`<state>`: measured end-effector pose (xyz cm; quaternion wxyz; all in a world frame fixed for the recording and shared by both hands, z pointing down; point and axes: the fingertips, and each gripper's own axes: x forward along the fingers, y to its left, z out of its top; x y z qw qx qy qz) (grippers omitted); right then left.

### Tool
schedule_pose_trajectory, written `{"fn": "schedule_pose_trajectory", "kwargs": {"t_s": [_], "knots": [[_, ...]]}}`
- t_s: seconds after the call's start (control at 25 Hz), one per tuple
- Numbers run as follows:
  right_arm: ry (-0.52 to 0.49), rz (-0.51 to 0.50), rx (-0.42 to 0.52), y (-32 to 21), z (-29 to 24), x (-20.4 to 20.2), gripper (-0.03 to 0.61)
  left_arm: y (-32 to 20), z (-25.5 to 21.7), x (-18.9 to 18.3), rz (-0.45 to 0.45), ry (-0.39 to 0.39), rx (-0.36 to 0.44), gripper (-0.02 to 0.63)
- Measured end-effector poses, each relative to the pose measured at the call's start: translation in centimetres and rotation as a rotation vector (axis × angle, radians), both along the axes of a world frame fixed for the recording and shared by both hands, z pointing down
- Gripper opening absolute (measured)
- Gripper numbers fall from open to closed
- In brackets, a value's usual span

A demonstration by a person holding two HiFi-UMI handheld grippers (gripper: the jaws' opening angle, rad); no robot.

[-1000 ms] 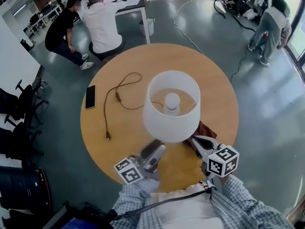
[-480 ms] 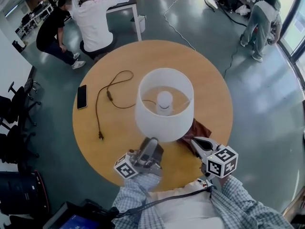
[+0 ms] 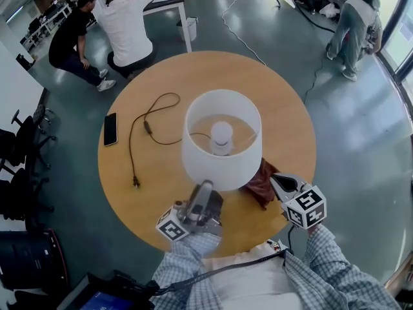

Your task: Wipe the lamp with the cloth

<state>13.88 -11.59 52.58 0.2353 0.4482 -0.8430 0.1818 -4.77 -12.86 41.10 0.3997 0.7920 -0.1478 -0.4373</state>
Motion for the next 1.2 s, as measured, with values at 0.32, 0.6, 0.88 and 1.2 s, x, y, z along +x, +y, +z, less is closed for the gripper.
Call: {"fn": "schedule_pose_trajectory", "kwargs": {"t_s": [0.32,0.6,0.88,1.2], "knots": [[0.303,-0.321,-0.103,1.0,6.3,-3.9,0.134,0.0,-0.2,0.1,0.004,-0.010,-0.014,0.153],[0.444,-0.420,-0.220,2.1,11.2,-4.8,0.242,0.0,-0.2,0.1,0.012,-0.006,-0.026,0.153],[0.397,-0.392,-0.235,1.7,12.4,-4.5,0.220,-0.2,0.1,0.1,0.012,-0.002,-0.027,0.153],[0.173,-0.206,-0.309,0.6,12.1,-2.9,0.064,-0.2,-0.1,0.1,0.021,0.011,-0.029,0.153]]}}
